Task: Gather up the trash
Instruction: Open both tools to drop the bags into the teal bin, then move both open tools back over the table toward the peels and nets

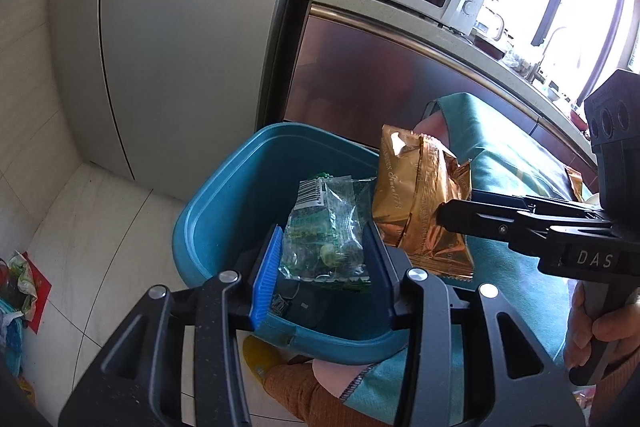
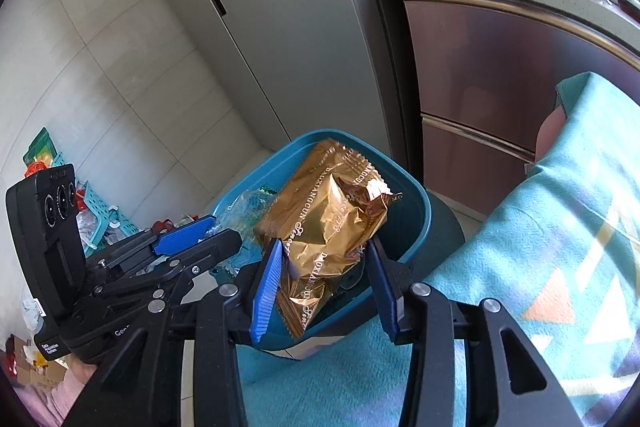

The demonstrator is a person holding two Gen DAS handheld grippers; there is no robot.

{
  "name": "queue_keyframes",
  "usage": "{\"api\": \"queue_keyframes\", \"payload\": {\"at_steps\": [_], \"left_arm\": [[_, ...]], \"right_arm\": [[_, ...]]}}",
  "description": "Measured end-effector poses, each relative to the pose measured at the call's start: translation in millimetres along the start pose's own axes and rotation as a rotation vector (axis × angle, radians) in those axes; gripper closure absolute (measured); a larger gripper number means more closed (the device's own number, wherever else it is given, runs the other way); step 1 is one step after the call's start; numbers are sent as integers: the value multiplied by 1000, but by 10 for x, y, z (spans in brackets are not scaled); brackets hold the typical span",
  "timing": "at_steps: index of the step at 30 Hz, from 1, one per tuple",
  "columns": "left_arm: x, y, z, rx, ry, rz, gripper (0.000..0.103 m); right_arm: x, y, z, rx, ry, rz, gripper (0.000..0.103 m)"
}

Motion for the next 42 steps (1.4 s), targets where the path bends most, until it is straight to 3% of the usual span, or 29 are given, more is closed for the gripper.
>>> {"api": "queue_keyframes", "payload": {"at_steps": [12,24,34,42], "left_arm": [[-168,-10,-305,-15,61,46,58],[-236,-35,-350,-24,72,37,55],[-96,-379,-14,-84,-16,-42,51],[-5,-1140,279,-223,-77,-161,47]], "right_arm": [[-42,-75,-109,-3,14,-37,45],[-100,-114,84,23,-22,-52,45],[-144,-229,680,28,-141,-60,45],[-375,-603,1440,-52,-265,-105,45]]}}
Point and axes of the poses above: each gripper's, at about its wrist camera, not at the fingertips, and z roughly against the way its jaws point, y to its left, x to its top, the point moved 9 cm from there along -z, roughly the way its jaws point, and after that the axes turned 5 degrees about -y, right-handed, at the moved point
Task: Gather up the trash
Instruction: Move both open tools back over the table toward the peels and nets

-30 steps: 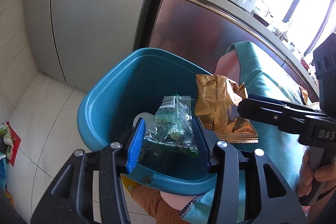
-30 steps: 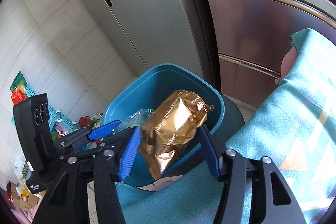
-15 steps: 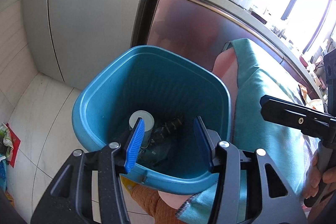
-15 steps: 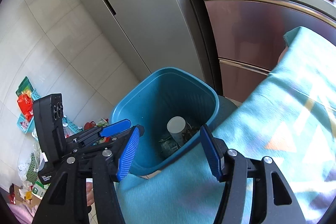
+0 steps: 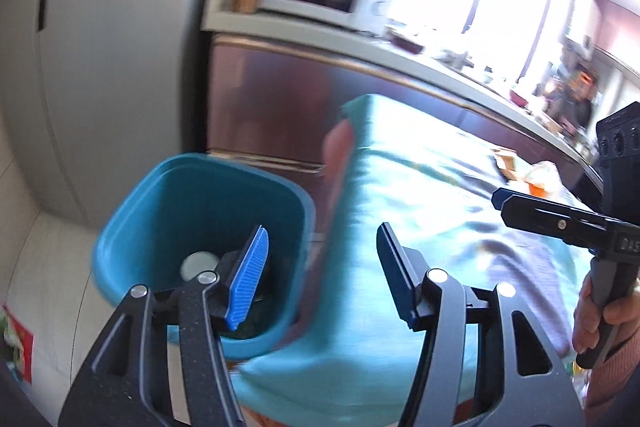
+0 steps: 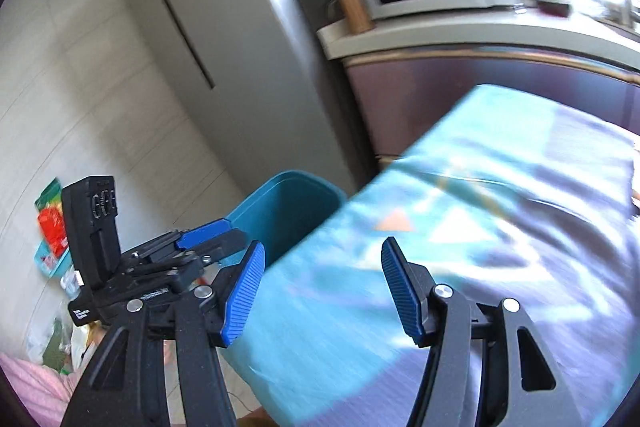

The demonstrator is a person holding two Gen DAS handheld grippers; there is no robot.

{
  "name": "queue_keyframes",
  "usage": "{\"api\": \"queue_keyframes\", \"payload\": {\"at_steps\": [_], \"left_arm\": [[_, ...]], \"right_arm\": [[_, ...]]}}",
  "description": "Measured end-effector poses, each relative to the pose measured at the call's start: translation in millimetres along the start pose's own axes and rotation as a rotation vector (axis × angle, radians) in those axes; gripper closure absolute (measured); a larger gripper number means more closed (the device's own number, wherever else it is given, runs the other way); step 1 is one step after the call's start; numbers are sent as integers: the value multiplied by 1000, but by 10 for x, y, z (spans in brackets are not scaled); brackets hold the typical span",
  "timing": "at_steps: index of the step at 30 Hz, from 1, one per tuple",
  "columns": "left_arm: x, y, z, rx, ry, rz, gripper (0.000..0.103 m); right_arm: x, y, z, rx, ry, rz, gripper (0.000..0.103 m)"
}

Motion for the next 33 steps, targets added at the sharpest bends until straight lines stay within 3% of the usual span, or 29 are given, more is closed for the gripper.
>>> {"api": "queue_keyframes", "payload": {"at_steps": [10,23,27,33], "left_arm": [[-28,-1188,-167,-199,39,-134,46],[-483,-2847,-534,-438,173,-305,46],[-629,-3305,-629,-501,218,-340,46],[-748,-3726,-819,-562,297,-324,46]], "right_arm": [[-251,-938,1082,-223,-144,-154,45],[-588,-2246,2128,-524,-289,-328,45],[-668,-2619,2295,-574,-289,-367,45],[-752,-2882,2264,-571,-246,-392,45]]}}
Point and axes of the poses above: each gripper's, at about its wrist camera, not at the fingertips, and z roughly against the way its jaws point, y to its left, x to its top, the point moved 9 cm from there along -z, roughly the way its jaws point, and after that the axes turned 5 degrees about -y, right-handed, at the moved point
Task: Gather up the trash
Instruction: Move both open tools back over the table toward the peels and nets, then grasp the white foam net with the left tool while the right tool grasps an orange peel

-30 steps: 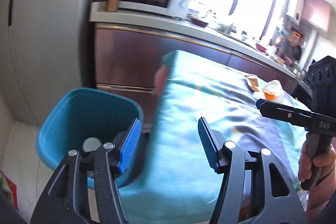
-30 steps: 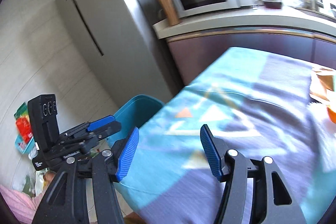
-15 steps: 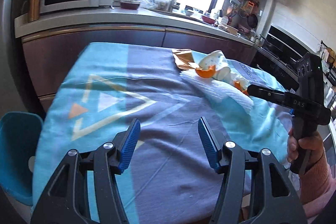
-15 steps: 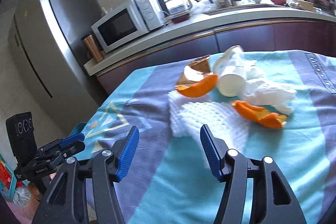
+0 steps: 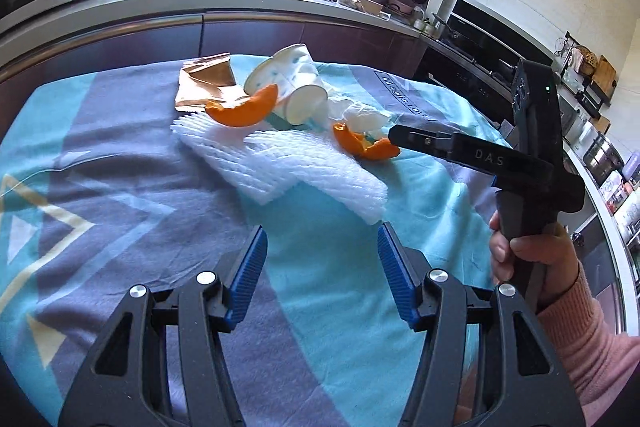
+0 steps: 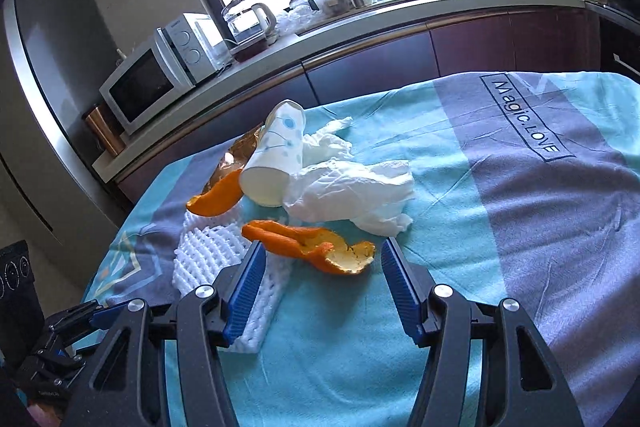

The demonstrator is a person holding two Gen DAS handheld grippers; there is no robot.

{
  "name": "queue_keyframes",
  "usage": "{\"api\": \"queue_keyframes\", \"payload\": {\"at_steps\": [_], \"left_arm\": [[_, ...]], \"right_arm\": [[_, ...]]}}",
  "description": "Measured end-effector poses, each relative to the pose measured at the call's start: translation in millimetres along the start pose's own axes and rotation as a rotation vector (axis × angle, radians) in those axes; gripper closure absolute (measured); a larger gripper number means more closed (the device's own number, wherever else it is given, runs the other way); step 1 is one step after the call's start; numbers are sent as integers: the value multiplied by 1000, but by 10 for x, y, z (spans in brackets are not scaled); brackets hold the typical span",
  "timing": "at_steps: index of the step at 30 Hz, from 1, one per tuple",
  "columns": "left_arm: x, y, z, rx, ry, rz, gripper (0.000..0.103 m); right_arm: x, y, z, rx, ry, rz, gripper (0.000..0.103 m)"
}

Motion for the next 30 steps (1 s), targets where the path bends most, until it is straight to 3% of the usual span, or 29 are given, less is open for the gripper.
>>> {"api": "queue_keyframes", "payload": {"at_steps": [13,17,19,24,30], "left_arm": [[167,-75,-559,-92,87,155,48],[186,-60,-689,-116,109,195,58],[177,-50,-732,-124,114,218,71],[152,-33,-721,-138,100,244,83],[163,-70,-549,-119,69,195,88]], "right_arm": [[-66,141,-175,28,85,88,47],[-95,174,-164,24,94,110,63],[-111,178,-152,23,98,116,68],[-146,201,-110,34,101,129,91],[-182,305,-7,67,83,137,96]]}}
Point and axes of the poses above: each gripper's, at about its wrist camera, not at the fingertips, and z roughly against the way its jaws point, y to its left, x to its top, the point moved 9 cm from there along -z, roughly the way its jaws point, and after that the axes turned 5 degrees about -y, right-handed, at the moved point
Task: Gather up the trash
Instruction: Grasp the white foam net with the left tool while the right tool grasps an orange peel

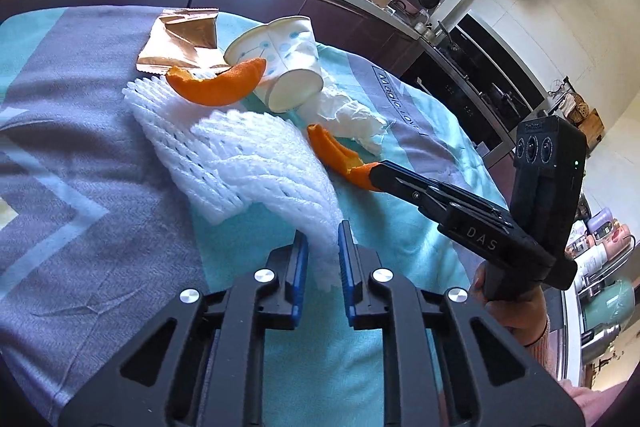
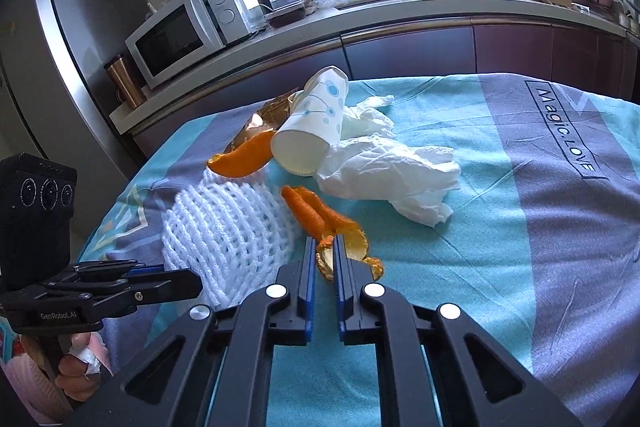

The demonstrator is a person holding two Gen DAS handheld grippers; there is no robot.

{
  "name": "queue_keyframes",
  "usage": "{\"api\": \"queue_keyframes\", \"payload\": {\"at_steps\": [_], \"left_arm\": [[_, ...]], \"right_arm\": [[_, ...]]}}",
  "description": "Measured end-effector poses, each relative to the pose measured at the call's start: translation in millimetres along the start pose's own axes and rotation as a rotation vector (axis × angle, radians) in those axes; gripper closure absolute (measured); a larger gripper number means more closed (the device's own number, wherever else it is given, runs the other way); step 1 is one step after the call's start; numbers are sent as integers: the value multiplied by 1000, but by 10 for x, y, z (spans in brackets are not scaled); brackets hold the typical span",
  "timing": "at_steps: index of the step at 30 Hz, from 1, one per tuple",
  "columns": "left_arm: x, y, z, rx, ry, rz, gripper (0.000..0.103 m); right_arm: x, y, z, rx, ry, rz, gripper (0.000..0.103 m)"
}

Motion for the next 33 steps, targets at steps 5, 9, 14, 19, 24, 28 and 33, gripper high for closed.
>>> {"api": "queue_keyframes", "payload": {"at_steps": [5,9,14,19,24,28,33], "left_arm": [[-24,-80,214,29,-28,-71,88],[-65,-44,431,45,-57,-96,88],[-106,22,723,63,-90,-113,88],[-179,140,983,91,-110,-126,88],[-241,289,1200,119,-130,-127,88],[-294,428,1357,139,-140,-114,88],[-353,585,1489,157,-151,-85,89]], "right_arm": [[-47,116,109,54,-23,-36,98],[-76,220,178,82,-34,-49,100],[-75,347,279,121,-55,-69,101],[-80,527,380,173,-64,-72,101],[-132,735,421,228,-56,-64,101],[-166,892,429,261,-52,-52,102],[-296,824,357,190,-3,-28,95]]}}
Point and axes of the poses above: each gripper's, at about its wrist camera, not at the fingertips, and z roughly against the way its jaws point, y to its left, x to its top, the point moved 9 cm from there along -z, roughly the way its jaws point, and after that the axes turned 5 degrees about -y, right-handed, at the moved point
